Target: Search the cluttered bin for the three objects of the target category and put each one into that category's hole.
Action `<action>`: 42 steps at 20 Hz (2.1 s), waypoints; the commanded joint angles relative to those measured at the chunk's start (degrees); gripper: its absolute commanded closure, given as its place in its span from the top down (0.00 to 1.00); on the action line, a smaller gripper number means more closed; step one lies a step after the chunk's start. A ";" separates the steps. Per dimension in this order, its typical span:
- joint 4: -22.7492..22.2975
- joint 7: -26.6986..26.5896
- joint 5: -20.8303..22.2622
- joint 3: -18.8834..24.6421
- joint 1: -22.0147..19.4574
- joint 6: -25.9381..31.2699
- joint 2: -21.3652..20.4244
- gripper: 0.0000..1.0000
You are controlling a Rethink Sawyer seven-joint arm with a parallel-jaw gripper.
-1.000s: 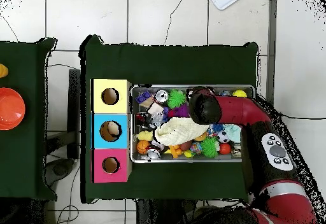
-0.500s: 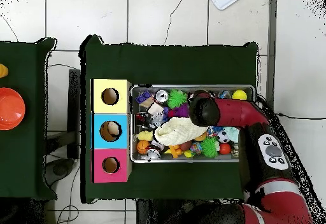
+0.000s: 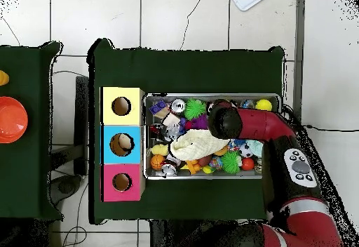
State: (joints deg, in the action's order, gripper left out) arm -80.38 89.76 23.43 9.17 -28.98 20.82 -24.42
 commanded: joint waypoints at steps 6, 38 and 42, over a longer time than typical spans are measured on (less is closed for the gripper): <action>-3.00 11.57 -5.33 -2.10 3.26 3.48 0.20 1.00; -1.55 8.49 -7.27 -10.28 8.45 -4.66 4.36 1.00; -1.78 10.14 -9.06 -8.80 7.41 -6.30 6.19 1.00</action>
State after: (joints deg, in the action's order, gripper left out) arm -80.46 90.36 15.32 -2.07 -19.85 18.17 -22.32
